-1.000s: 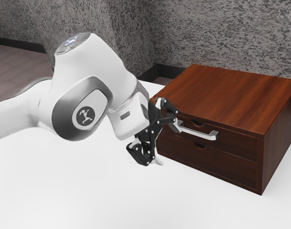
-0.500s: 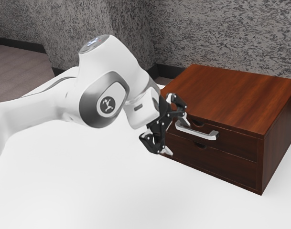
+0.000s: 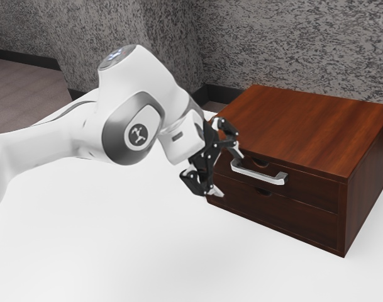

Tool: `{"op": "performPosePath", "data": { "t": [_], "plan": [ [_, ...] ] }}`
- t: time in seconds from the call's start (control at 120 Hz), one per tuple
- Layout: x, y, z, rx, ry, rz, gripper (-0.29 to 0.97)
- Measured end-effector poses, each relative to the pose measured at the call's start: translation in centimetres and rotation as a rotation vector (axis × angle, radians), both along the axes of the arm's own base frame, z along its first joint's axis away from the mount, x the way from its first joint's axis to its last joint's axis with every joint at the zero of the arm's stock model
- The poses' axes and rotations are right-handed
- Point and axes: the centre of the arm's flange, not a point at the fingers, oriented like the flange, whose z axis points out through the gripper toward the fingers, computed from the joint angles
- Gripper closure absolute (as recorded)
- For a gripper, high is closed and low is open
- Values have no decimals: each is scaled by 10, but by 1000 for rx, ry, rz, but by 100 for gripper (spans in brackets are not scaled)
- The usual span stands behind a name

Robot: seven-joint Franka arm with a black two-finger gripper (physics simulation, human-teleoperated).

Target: Pull the drawer handle with one arm to open the drawer

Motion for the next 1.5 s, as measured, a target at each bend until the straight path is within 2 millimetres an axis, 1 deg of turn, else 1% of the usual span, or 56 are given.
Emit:
{"op": "performPosePath", "data": {
  "t": [0.2, 0.367, 0.55, 0.692, 0.867, 0.967, 1.083, 1.133, 1.417, 1.5],
  "plan": [
    [0, 2, -3, -2, 8, 13, 0],
    [-2, 0, -2, -2, 13, 16, 0],
    [-3, -12, -5, -6, 17, 2, 0],
    [-1, -26, -12, -12, 28, -17, 0],
    [-1, -40, -17, -12, 25, -37, 0],
    [0, -43, -27, -9, 35, -42, -1],
    [1, -43, -29, -8, 33, -38, 0],
    [1, -41, -29, -5, 30, -36, 3],
    [1, -35, -25, 4, 19, -20, 26],
    [-1, -35, -23, 6, 16, -15, 31]
  ]
}}
